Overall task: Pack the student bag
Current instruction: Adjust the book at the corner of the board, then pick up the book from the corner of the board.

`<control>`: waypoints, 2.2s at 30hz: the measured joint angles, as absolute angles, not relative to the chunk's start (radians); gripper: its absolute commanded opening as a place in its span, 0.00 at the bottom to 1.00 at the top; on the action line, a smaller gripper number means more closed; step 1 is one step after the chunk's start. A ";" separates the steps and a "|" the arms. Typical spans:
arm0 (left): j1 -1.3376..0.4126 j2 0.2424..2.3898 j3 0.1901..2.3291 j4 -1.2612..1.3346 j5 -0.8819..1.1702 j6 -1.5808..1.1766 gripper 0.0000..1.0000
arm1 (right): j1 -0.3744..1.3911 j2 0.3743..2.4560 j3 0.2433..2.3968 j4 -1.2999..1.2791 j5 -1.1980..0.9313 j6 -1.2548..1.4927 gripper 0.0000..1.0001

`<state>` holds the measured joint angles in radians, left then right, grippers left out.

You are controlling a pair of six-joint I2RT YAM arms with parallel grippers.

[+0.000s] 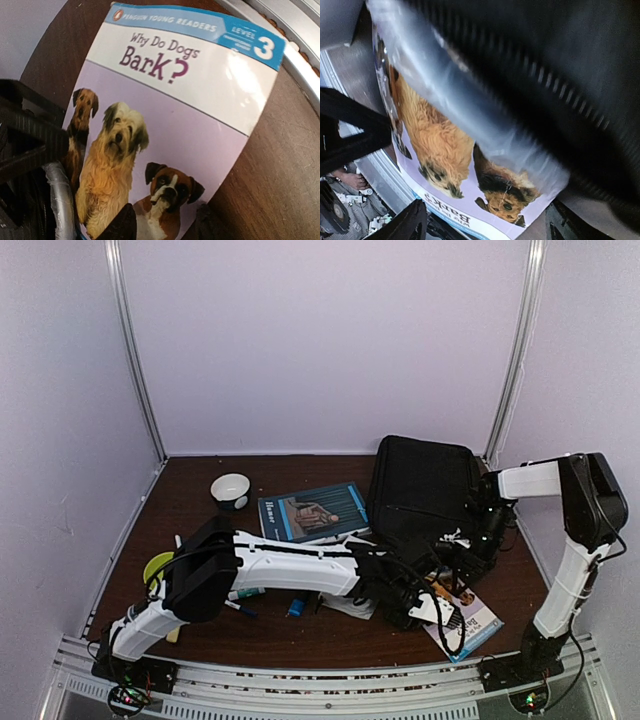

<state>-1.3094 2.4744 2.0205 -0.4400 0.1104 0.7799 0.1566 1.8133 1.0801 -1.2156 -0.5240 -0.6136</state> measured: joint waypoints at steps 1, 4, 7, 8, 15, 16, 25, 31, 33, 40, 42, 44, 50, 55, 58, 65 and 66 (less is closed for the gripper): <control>-1.311 2.474 2.021 -0.443 0.107 0.780 0.41 | 0.162 1.817 1.089 -1.207 -0.529 -0.607 0.82; -1.315 2.474 2.021 -0.453 0.105 0.780 0.41 | 0.179 1.829 1.106 -1.195 -0.546 -0.594 0.81; -1.318 2.474 2.021 -0.464 0.107 0.779 0.43 | 0.193 1.832 1.112 -1.184 -0.566 -0.579 0.80; -1.319 2.474 2.021 -0.466 0.108 0.778 0.43 | 0.196 1.834 1.114 -1.180 -0.574 -0.577 0.80; -1.322 2.462 1.997 -0.460 0.116 0.764 0.42 | 0.214 1.822 1.165 -1.190 -0.663 -0.599 0.78; -1.323 2.460 1.991 -0.456 0.117 0.761 0.42 | 0.218 1.811 1.171 -1.195 -0.673 -0.604 0.77; -1.324 2.452 1.969 -0.429 0.119 0.745 0.42 | 0.210 1.706 1.164 -1.240 -0.688 -0.634 0.75; -1.323 2.451 1.955 -0.390 0.118 0.731 0.42 | 0.101 1.704 1.130 -1.256 -0.605 -0.662 0.75; -1.323 2.451 1.954 -0.388 0.118 0.730 0.42 | 0.067 1.706 1.119 -1.249 -0.567 -0.670 0.75; -1.323 2.451 1.953 -0.384 0.117 0.722 0.42 | 0.051 1.767 1.073 -1.214 -0.489 -0.677 0.76; -1.323 2.451 1.953 -0.383 0.117 0.718 0.42 | 0.052 1.787 1.065 -1.206 -0.478 -0.677 0.76; -1.323 2.451 1.953 -0.382 0.117 0.714 0.42 | 0.059 1.802 1.065 -1.206 -0.474 -0.676 0.75; -1.322 2.451 1.952 -0.382 0.117 0.711 0.42 | 0.119 1.830 1.076 -1.242 -0.487 -0.685 0.71; -1.322 2.449 1.952 -0.396 0.123 0.708 0.42 | 0.146 1.863 1.102 -1.296 -0.496 -0.745 0.68; -1.322 2.447 1.952 -0.405 0.128 0.706 0.42 | 0.146 1.867 1.122 -1.318 -0.521 -0.796 0.66; -1.322 2.444 1.952 -0.422 0.139 0.700 0.42 | 0.145 1.852 1.187 -1.415 -0.636 -0.891 0.59; -1.322 2.444 1.952 -0.422 0.139 0.699 0.42 | 0.146 1.848 1.190 -1.429 -0.661 -0.898 0.57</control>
